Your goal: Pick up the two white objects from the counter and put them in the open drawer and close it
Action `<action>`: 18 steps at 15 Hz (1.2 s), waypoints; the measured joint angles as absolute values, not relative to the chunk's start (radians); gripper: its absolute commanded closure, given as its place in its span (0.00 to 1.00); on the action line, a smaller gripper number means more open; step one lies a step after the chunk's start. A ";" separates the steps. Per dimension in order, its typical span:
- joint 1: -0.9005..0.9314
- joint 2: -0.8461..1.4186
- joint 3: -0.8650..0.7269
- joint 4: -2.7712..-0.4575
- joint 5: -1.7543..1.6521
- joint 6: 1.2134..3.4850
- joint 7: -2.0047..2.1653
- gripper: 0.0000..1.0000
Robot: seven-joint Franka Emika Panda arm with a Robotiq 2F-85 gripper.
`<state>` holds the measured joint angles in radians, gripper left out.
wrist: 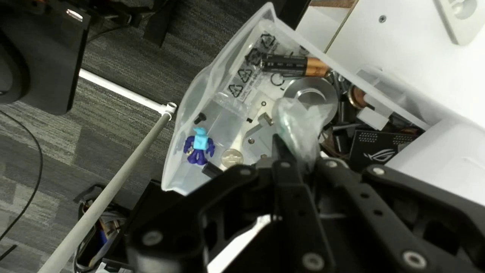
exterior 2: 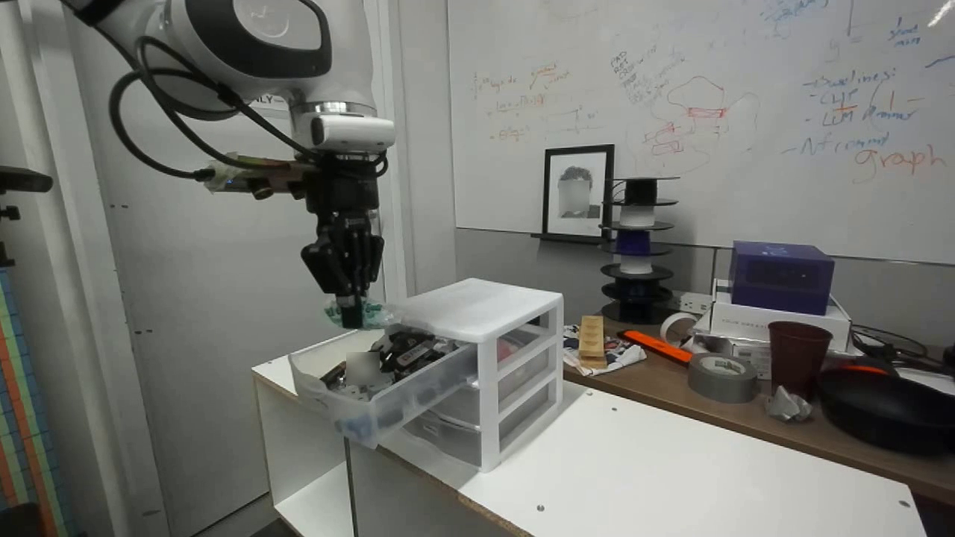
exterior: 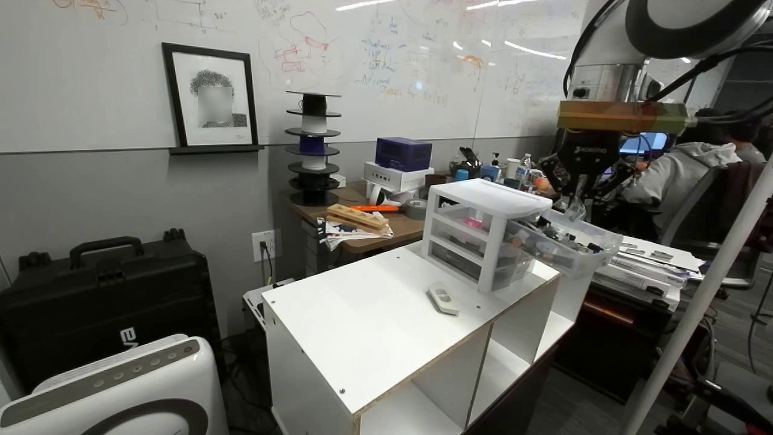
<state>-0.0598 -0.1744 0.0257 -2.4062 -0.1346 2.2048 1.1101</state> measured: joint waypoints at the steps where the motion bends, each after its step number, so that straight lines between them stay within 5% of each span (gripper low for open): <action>1: -0.065 -0.174 0.026 -2.409 -0.149 2.205 1.110 0.59; 9: -0.073 -0.182 0.038 -2.414 -0.306 2.205 1.133 0.01; 18: 0.038 -0.179 0.176 -2.306 -0.328 2.217 1.092 0.00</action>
<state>0.0382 -0.1788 0.1761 -2.3059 -0.3276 2.2170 1.0925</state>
